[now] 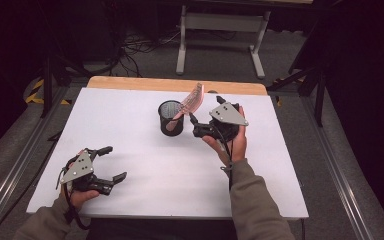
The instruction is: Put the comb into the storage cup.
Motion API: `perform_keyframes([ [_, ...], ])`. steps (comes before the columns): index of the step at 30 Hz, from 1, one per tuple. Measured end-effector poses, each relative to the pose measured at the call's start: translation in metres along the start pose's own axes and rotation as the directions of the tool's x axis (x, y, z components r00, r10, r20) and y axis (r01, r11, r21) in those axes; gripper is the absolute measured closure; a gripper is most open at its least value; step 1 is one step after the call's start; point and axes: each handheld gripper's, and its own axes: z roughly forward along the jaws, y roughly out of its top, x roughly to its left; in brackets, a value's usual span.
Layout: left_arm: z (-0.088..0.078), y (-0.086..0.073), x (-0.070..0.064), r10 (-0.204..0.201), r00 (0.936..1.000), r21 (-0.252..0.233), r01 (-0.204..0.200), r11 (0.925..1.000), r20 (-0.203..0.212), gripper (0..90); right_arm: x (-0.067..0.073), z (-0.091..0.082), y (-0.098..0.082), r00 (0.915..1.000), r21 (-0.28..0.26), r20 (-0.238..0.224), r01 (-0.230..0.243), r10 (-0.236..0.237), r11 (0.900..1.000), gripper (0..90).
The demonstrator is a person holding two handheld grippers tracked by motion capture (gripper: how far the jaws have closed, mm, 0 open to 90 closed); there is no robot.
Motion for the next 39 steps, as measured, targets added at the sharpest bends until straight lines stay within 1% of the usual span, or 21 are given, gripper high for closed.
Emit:
perform_keyframes([
  [2,0.0,0.0,0.0,-0.004,1.0,-0.001,0.004,1.0,0.001,6.1,0.001,-0.002,0.0,1.0,0.003,-0.006,0.002,-0.002,1.0,5.8],
  [8,0.001,0.0,-0.001,0.0,1.0,-0.001,0.0,1.0,0.0,6.1,0.003,-0.007,0.0,0.9998,0.0,-0.01,0.014,-0.014,1.0,5.8],
  [12,0.001,0.0,-0.001,-0.001,1.0,0.001,0.001,1.0,0.002,6.1,0.005,-0.011,-0.001,0.9998,-0.002,-0.013,0.015,-0.015,1.0,5.8],
  [17,0.001,0.0,-0.001,0.002,1.0,0.002,-0.002,1.0,0.001,6.1,0.007,-0.018,-0.002,0.9997,-0.013,-0.013,0.022,-0.022,1.0,5.9],
  [25,0.002,0.0,-0.001,-0.001,1.0,0.006,0.001,1.0,0.002,6.1,0.007,-0.029,-0.005,0.9993,-0.008,-0.018,0.033,-0.033,0.999,5.8],
  [29,0.002,0.0,-0.001,-0.001,1.0,0.005,0.001,1.0,0.001,6.1,0.007,-0.033,-0.008,0.9995,-0.005,-0.02,0.023,-0.023,1.0,5.8],
  [32,0.003,0.0,-0.001,0.005,1.0,0.008,-0.005,1.0,0.0,6.1,0.008,-0.036,-0.009,0.9994,-0.011,-0.021,0.028,-0.028,1.0,5.7],
  [33,0.003,0.0,-0.002,-0.001,1.0,0.005,0.001,1.0,0.002,6.1,0.008,-0.037,-0.009,0.9992,-0.011,-0.024,0.03,-0.031,0.999,5.6],
  [39,0.002,0.0,-0.001,0.006,1.0,0.007,-0.006,1.0,-0.001,6.1,0.013,-0.041,-0.014,0.9989,-0.01,-0.036,0.031,-0.032,0.999,5.6],
])
